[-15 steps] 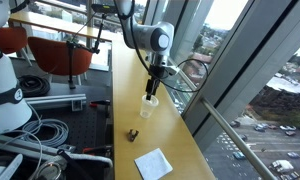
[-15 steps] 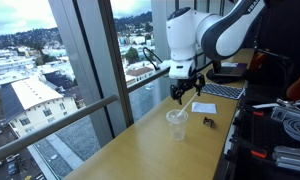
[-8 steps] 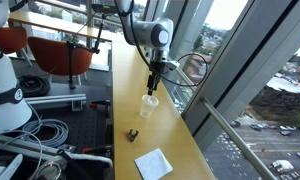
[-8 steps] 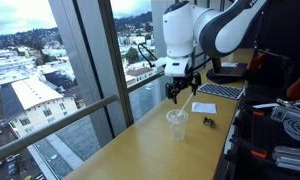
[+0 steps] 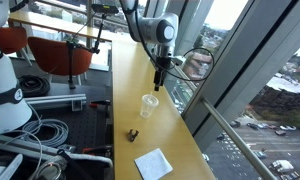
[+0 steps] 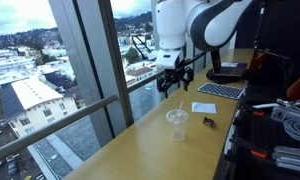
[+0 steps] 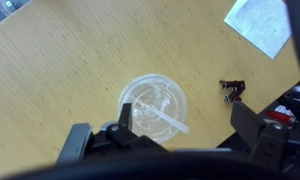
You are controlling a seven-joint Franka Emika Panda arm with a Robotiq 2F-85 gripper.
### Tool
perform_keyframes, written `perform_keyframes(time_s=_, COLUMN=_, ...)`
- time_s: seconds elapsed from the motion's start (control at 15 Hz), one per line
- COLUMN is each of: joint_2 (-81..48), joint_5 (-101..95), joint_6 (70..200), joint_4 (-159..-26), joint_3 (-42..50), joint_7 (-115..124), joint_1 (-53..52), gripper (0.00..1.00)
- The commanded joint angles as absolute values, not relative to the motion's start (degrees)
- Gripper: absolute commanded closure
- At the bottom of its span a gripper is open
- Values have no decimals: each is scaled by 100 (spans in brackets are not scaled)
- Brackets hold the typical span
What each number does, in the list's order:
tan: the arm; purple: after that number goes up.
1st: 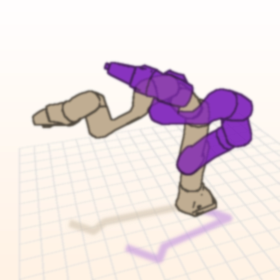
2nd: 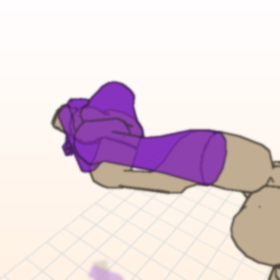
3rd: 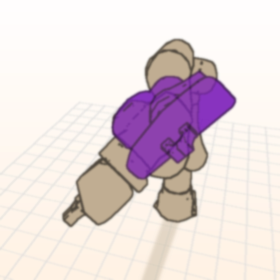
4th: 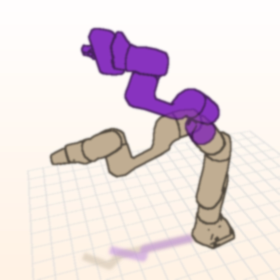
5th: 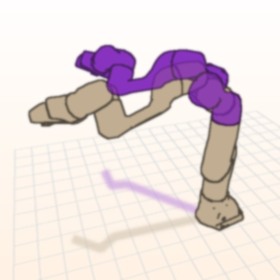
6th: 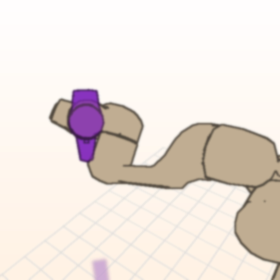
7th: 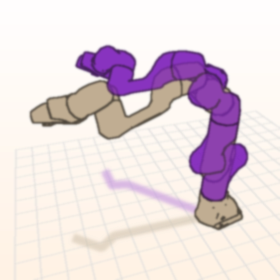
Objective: Put the straw in the plastic cup
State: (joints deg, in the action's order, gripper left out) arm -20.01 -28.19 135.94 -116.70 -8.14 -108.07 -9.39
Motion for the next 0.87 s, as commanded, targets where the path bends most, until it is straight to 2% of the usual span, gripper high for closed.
perform_keyframes(time_s=0.0, joint_2=-2002, joint_5=-2727, joint_6=13533, joint_4=-11616, joint_3=-840, joint_7=-10805, joint_1=-910, gripper=0)
perform_keyframes(time_s=0.8, joint_2=-2001, joint_5=-2594, joint_6=13388, joint_4=-11501, joint_3=-843, joint_7=-10803, joint_1=-888, gripper=0)
